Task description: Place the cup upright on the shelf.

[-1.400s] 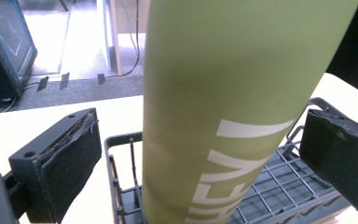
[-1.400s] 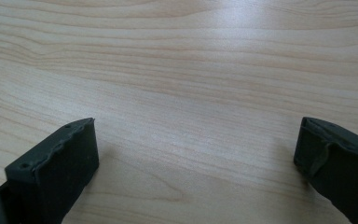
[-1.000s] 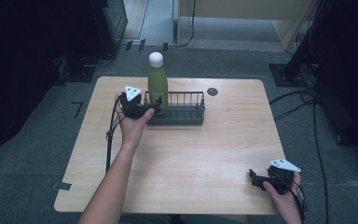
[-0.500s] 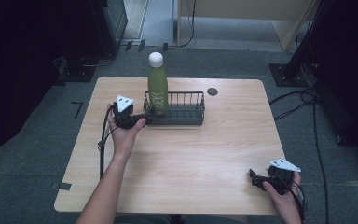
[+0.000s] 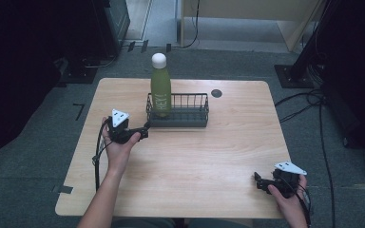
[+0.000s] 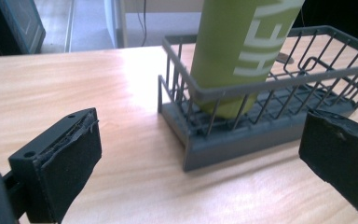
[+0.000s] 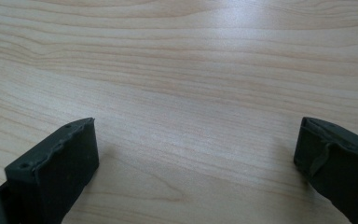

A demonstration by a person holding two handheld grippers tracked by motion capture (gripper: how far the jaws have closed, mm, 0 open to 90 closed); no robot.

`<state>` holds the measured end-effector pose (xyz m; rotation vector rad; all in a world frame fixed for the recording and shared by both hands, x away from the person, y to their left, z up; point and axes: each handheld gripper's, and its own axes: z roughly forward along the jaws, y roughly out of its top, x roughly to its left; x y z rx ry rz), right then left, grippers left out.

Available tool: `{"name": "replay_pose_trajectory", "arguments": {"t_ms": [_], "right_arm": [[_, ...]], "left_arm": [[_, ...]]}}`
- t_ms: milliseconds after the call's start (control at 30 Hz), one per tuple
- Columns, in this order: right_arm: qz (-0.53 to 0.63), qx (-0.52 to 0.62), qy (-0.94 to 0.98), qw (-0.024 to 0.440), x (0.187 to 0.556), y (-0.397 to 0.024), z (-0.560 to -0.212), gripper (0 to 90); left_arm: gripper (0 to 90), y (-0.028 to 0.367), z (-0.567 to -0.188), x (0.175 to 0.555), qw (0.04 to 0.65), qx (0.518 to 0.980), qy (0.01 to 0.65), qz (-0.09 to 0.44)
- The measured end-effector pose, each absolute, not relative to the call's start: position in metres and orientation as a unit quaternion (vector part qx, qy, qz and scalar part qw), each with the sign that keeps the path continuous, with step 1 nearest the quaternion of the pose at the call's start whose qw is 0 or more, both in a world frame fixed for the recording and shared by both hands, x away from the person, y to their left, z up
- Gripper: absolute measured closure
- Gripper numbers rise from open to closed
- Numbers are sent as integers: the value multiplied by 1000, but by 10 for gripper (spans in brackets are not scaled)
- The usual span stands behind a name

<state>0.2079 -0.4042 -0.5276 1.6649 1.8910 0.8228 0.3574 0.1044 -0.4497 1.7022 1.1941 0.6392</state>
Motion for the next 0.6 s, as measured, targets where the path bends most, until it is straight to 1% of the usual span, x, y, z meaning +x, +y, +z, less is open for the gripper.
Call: {"name": "replay_pose_trajectory", "arguments": {"t_ms": [600], "right_arm": [[301,609,693,243,208,-404,-528,0]], "left_arm": [[0,141,-475,323,443,695,506,255]]}}
